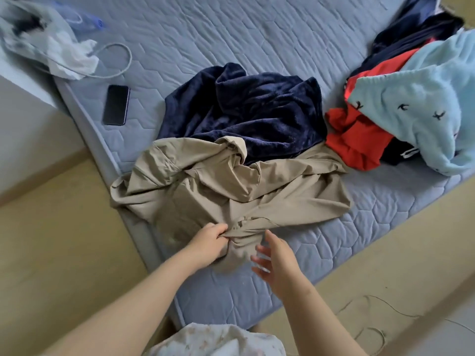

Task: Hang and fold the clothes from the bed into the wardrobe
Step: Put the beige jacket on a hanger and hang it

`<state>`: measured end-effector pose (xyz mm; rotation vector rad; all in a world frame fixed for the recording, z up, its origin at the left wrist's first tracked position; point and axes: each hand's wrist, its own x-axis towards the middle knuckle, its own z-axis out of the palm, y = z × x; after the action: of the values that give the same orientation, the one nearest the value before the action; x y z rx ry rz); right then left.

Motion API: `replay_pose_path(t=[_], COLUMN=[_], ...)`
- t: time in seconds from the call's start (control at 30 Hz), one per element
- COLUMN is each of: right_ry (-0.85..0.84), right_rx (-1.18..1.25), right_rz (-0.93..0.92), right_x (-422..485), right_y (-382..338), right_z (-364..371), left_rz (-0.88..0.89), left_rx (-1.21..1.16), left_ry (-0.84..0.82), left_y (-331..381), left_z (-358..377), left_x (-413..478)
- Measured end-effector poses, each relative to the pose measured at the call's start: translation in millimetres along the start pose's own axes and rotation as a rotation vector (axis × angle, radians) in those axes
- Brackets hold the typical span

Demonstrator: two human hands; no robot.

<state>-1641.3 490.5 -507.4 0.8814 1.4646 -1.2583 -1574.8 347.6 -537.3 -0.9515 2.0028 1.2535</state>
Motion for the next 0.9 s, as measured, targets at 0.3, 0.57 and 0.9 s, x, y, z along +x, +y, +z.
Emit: replay_pose_path(t=[0.3, 0.57, 0.9], right_ry=[-0.146, -0.392, -0.157], right_rx=[0.247, 0.011, -0.515], right_rz=[-0.002, -0.496, -1.084], right_x=[-97, -163, -220], right_y=[6, 24, -10], right_z=[46, 78, 119], left_rz=[0.173, 0.3, 0.554], left_rx=[-0.134, -0.574, -0.981], left_ry=[-0.062, 0.173, 0.214], left_y=[21, 46, 70], left_z=[-63, -131, -197], left_x=[-113, -179, -229])
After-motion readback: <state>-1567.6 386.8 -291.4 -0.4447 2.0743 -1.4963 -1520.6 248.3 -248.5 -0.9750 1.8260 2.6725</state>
